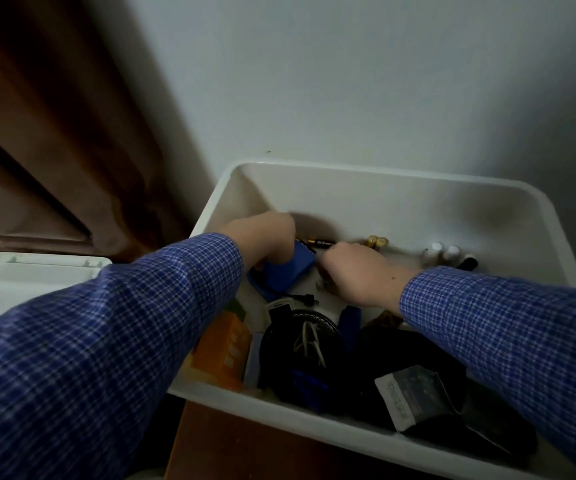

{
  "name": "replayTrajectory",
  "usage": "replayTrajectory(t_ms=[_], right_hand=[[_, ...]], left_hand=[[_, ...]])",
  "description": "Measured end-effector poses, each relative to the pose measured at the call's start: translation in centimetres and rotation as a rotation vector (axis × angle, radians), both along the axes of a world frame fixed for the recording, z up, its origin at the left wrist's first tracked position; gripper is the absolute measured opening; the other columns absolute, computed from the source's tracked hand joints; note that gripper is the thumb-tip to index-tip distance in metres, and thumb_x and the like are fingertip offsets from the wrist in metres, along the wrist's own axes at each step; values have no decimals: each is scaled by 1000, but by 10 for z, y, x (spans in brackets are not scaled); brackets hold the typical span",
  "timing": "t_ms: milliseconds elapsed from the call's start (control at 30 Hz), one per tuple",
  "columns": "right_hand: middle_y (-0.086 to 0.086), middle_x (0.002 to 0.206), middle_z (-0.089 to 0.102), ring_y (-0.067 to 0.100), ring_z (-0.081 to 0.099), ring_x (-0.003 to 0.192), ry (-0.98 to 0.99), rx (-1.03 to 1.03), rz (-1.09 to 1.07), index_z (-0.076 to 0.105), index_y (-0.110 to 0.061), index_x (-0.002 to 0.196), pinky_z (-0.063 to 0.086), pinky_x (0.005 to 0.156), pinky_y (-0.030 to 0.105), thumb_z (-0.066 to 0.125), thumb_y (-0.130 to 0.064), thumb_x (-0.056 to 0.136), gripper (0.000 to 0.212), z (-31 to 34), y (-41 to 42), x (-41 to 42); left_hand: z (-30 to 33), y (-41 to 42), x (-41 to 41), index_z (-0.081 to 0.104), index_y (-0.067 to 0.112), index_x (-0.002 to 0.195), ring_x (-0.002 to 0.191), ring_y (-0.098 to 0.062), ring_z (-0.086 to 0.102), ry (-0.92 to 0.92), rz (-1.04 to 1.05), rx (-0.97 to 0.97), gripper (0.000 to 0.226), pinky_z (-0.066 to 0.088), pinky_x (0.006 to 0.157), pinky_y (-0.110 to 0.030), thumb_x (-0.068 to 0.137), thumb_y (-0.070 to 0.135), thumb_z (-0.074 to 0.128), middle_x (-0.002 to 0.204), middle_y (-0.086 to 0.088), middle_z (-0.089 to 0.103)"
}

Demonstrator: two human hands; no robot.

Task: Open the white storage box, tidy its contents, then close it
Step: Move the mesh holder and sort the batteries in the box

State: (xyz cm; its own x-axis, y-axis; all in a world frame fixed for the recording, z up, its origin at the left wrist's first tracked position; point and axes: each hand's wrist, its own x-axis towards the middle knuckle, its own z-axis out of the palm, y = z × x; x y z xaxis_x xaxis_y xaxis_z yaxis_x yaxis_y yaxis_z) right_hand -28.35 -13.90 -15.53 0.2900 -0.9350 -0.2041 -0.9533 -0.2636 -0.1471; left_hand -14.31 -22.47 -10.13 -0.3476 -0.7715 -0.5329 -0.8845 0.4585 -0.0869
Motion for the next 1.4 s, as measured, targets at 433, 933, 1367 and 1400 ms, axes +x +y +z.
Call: replayTrajectory(t_ms=[433,933,1367,1400], right_hand=[[13,128,60,32,63,104,-177,190,-183,33,-20,148,52,77,37,57,-11,90,65,2,-14,18],[2,77,51,23,52,68,-76,95,-327,43,-19,76,40,57,32,61,-13,86,22,7,-9,20],[6,77,49,26,52,71,-103,167,-482,48,-13,75,42,61,31,59,-11,91,20,10,-5,25],[7,80,50,27,52,72,-100,169,-475,50,-13,79,43,63,31,58,-10,91,15,9,-4,26]], left_hand=[[-9,0,4,49,16,81,65,-15,47,27,-5,-118,17,44,66,-31,95,8,54,79,-2,45],[-12,-1,4,46,16,76,64,-16,48,60,12,-144,22,45,64,-33,94,6,53,77,-2,45],[-11,-1,3,43,17,72,63,-17,51,98,60,-144,27,39,48,-28,94,8,55,77,-4,50],[-11,0,2,43,17,72,63,-17,51,93,61,-138,26,40,50,-28,94,8,56,77,-4,50]])
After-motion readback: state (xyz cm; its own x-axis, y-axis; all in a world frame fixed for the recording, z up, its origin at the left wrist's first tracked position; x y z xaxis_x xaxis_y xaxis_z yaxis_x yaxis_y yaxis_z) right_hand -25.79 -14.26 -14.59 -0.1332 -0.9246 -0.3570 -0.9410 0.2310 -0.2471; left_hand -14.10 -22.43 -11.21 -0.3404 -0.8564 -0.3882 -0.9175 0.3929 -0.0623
